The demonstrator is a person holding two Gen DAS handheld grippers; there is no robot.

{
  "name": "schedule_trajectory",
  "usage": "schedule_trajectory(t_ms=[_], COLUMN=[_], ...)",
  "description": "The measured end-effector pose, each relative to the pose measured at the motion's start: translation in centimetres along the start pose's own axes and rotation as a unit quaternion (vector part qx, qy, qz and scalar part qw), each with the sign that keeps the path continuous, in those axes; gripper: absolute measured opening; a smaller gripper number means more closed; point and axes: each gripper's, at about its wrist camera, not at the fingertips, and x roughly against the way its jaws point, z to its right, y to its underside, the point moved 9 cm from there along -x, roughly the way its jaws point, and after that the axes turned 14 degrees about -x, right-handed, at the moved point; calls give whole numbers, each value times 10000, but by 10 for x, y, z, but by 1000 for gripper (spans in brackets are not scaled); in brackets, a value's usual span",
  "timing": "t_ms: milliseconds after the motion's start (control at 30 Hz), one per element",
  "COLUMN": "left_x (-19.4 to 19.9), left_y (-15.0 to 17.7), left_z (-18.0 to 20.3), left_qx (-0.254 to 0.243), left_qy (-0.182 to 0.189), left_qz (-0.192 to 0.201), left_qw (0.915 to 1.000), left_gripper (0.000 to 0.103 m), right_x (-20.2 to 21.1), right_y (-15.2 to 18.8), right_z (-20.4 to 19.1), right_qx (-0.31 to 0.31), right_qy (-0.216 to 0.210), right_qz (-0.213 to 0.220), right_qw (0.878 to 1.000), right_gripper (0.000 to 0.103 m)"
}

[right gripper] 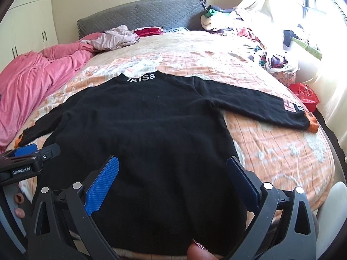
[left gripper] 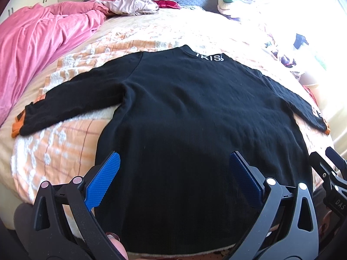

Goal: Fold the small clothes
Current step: 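Reach the right tool to the orange-cuffed sleeve and grasp the cuff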

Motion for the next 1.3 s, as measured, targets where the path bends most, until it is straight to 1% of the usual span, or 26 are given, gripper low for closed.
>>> schedule_trajectory(t_ms=[167, 267, 400, 567, 700, 767, 867, 1000, 1300], left_x=[-5, -7, -11, -19, -29, -35, -43, -53, -81], left_y=[-18, -31, -50, -71, -86, -93, -105, -117, -130], left_z=[-1, -2, -2, -2, 2, 4, 9, 15, 25], left_qx=[-28, -12, -24, -30, -60, -97, -166, -214, -228], left_qy=[-2, 13, 27, 24, 189, 210, 236, 296, 365], left_qz=[55, 96, 180, 222, 189, 145, 100, 78, -102], left_qw=[10000, 10000, 9998, 9997, 9996, 9996, 9995, 9993, 9990], left_gripper=[95, 95, 95, 95, 95, 95, 95, 95, 95], right_x=[-12, -19, -22, -31, -40, -44, -54, -65, -83], right_y=[-17, -28, -55, -86, -110, -120, -140, -158, -175], right_z=[0, -5, -10, -8, -1, 2, 13, 32, 85], right_qx=[-119, -132, -97, -195, -391, -508, -654, -852, -1279], right_qy=[4, -67, -121, -76, -49, -83, -4, 179, 627], right_qz=[-9, -46, 80, 137, 189, 203, 290, 395, 516], right_qw=[9999, 9999, 9998, 9997, 9990, 9985, 9974, 9954, 9885], right_gripper=[99, 99, 99, 99, 99, 99, 99, 99, 99])
